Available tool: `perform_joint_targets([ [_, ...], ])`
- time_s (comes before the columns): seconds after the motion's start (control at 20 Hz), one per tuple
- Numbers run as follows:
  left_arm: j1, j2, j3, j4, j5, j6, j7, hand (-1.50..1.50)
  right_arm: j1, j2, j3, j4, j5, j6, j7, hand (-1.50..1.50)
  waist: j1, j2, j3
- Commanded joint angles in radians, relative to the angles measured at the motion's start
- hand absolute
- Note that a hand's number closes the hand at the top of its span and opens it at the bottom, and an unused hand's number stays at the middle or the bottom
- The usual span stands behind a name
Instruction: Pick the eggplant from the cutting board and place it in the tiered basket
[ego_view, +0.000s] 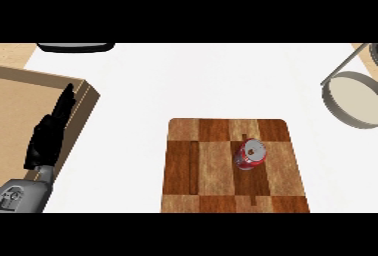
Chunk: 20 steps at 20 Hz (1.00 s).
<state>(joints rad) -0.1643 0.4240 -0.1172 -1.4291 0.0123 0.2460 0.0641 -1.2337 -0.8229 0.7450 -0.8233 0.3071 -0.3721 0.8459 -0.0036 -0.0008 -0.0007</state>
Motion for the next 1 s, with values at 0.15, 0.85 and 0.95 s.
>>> perform_joint_targets([
  [0.15,-0.006,0.003,0.019,0.034,0.003,-0.035,-0.026,0.00,0.064,-0.127,0.015,0.107,0.105,0.090,-0.093,1.50,0.002,0.003,0.000],
  [0.85,0.006,-0.033,0.050,0.035,-0.032,-0.051,-0.059,0.00,0.152,-0.108,-0.229,0.250,0.055,0.153,-0.419,1.50,0.006,0.001,0.000],
  [0.95,0.004,-0.055,0.021,-0.014,-0.048,-0.034,-0.001,0.00,0.168,-0.067,-0.259,0.347,0.046,0.109,-0.490,1.50,0.022,0.007,0.002],
])
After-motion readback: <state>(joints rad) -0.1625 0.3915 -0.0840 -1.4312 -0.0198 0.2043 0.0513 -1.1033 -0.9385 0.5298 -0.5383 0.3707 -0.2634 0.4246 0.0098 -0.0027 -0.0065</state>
